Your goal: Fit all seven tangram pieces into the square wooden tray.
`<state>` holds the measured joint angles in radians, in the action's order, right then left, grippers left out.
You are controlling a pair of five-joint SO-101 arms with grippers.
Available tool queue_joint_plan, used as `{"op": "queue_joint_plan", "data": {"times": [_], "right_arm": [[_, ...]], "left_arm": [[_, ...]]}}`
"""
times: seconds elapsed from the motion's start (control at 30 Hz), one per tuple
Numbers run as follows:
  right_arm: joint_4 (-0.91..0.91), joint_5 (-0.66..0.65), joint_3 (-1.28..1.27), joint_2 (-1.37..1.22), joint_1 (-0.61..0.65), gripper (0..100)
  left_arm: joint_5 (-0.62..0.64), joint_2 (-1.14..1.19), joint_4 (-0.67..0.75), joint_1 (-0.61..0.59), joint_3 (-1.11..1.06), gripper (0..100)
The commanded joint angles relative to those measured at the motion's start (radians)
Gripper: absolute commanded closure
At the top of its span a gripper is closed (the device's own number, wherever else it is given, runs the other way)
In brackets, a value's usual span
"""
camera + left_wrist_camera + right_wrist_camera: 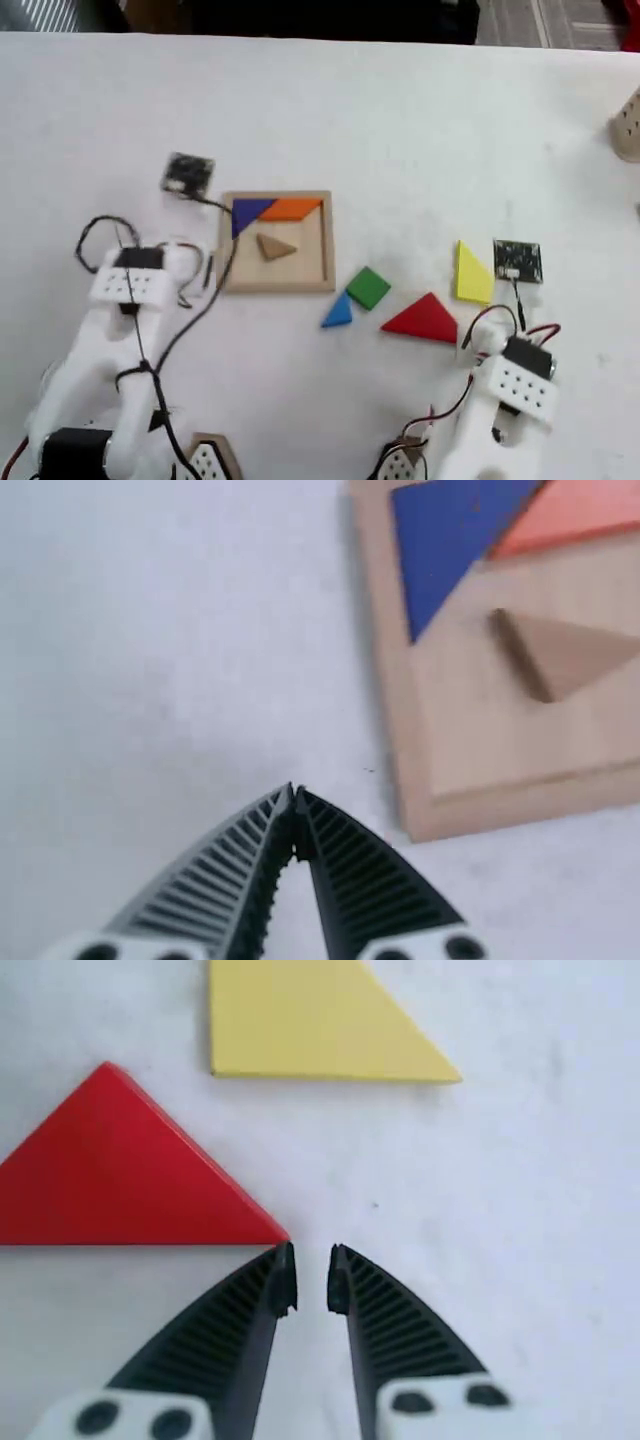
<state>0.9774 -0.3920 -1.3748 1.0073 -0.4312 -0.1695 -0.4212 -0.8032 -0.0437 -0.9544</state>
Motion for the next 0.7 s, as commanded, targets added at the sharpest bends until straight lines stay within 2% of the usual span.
{"op": "queue_joint_plan", "data": {"times": [0.0, 0.1, 0.23, 0.4, 0.67], "right_arm": [[-0.015, -0.080, -0.044, 0.108, -0.007, 94.0], [-0.012, -0.107, -0.091, 0.202, -0.005, 93.9], [0.028, -0.117, -0.129, 0.321, 0.004, 93.7], [0.074, -0.118, -0.170, 0.449, 0.036, 93.6], [0.114, -0.120, -0.192, 0.547, 0.036, 93.6]], "left_arm": [[-0.008, -0.031, -0.051, 0.217, 0.121, 98], [0.069, -0.025, -0.041, 0.341, 0.137, 98], [0.278, -0.007, 0.035, 0.384, 0.127, 98], [0.288, 0.194, 0.103, 0.372, 0.161, 98], [0.288, 0.506, 0.101, 0.294, 0.405, 98]]}}
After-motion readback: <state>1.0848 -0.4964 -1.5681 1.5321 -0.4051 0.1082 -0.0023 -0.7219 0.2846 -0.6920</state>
